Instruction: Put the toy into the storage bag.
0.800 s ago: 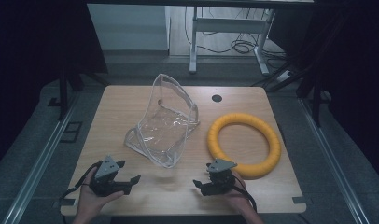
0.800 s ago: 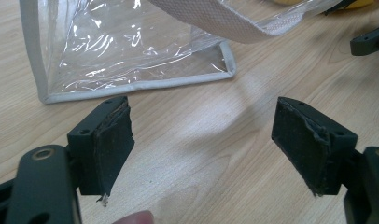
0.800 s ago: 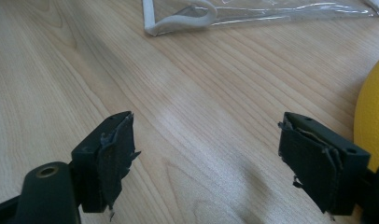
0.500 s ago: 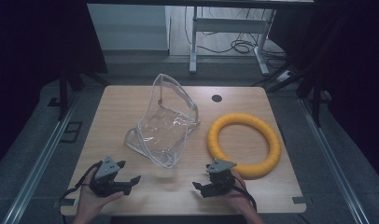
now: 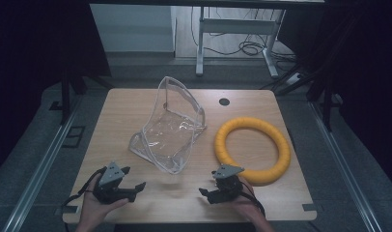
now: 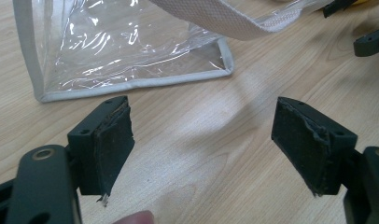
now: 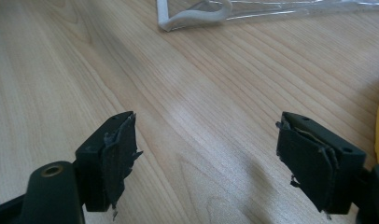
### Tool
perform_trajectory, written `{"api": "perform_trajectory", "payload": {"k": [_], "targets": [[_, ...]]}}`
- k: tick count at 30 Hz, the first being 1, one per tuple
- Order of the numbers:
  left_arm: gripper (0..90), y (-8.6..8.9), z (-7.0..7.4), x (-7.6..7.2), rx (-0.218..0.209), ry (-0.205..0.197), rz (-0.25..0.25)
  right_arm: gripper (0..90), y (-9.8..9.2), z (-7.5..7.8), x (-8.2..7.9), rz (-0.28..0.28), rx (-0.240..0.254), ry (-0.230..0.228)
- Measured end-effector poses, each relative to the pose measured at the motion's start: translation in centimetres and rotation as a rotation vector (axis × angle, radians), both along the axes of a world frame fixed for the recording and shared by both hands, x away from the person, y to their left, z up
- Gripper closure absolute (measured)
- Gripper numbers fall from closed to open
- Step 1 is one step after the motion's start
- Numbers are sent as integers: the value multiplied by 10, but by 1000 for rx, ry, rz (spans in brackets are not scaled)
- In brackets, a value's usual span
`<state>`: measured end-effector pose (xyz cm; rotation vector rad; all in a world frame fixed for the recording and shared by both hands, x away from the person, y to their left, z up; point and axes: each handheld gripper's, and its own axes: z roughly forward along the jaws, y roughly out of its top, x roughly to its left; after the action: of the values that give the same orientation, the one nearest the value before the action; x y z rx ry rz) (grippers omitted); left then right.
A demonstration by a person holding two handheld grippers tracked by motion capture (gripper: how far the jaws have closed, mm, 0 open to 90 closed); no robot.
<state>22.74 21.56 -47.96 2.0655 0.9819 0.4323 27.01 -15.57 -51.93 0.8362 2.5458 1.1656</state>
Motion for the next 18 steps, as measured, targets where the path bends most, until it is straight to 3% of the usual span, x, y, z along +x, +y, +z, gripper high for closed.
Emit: {"api": "perform_trajectory", "payload": {"k": [4, 6, 8, 12, 15, 18], "targets": [[205, 7, 5, -1, -5, -6, 13, 195, -2, 9, 3, 50, -23, -23], [205, 9, 7, -2, -18, -12, 21, 197, -7, 18, 6, 53, 14, -16], [205, 10, 8, -2, -15, -13, 20, 197, -10, 22, 8, 54, 20, -15], [205, 9, 6, -1, -9, -10, 13, 220, -24, 44, 12, 49, -17, -54], [205, 8, 6, -1, -5, -9, 11, 224, -27, 52, 16, 56, -21, -37], [205, 9, 7, -2, -11, -10, 14, 229, -28, 69, 27, 71, -86, -15]]}}
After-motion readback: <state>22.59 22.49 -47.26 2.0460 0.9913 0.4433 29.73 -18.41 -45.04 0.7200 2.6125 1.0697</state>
